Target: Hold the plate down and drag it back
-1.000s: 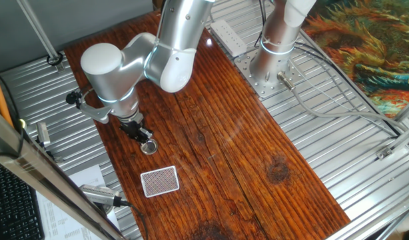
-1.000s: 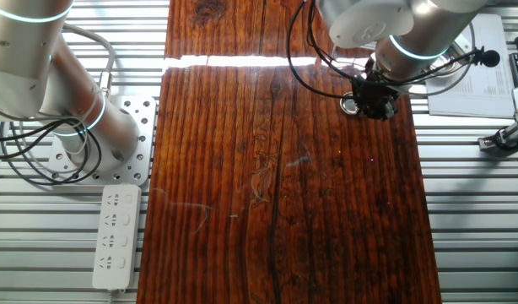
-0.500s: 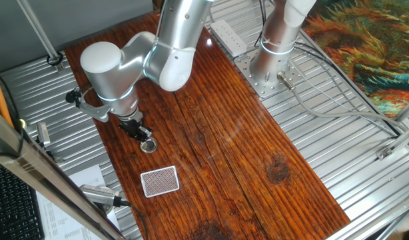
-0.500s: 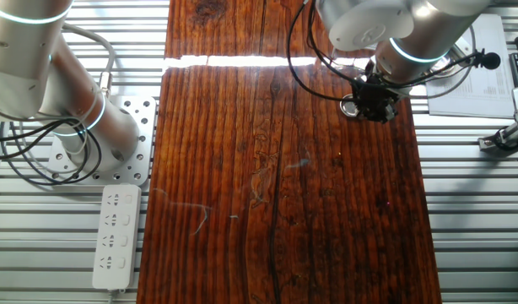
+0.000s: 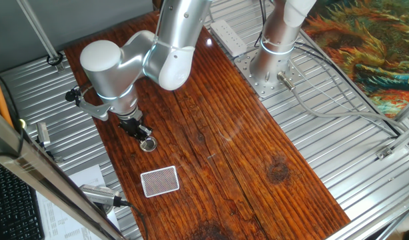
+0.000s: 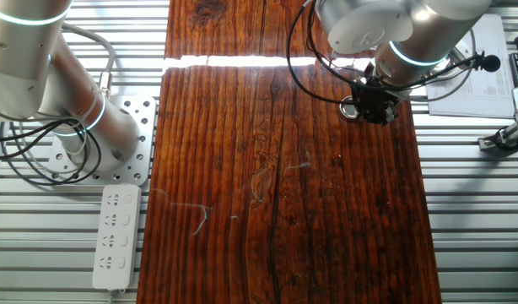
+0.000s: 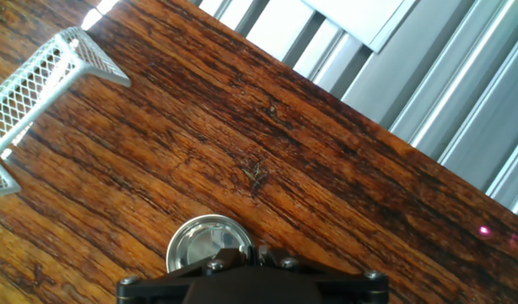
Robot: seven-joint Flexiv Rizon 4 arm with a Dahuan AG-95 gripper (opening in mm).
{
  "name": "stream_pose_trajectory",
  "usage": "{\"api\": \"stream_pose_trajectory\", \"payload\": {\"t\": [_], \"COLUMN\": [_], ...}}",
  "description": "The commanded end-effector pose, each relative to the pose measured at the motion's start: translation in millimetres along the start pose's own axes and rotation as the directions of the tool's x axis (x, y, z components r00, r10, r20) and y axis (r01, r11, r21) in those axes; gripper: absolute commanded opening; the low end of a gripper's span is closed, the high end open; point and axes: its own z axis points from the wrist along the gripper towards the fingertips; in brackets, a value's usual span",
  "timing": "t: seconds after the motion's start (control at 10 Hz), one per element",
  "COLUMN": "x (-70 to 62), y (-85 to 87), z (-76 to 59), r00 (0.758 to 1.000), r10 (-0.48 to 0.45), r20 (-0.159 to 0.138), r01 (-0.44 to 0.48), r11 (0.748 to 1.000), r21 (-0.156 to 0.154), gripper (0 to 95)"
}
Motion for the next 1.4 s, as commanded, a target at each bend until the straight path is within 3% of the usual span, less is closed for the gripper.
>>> {"api": "stream_pose_trajectory", "payload": {"t": [0.1,0.3,0.5,0.9,1.4], "x": [0.3,0.3,0.3,0.3,0.3], "y": [-1.0,-1.2,-1.2,-1.2,-1.2], "z": [0.3,0.7,0.7,0.7,0.7], "r00": [1.0,1.0,0.998,0.995,0.996], "r10": [0.0,0.004,0.058,0.101,0.088], "r20": [-0.001,-0.004,0.008,-0.018,-0.018], "r01": [0.0,-0.004,-0.057,-0.1,-0.088], "r11": [1.0,1.0,0.998,0.995,0.996], "r21": [0.001,-0.008,-0.04,0.009,0.006], "gripper": [0.0,0.0,0.0,0.0,0.0]}}
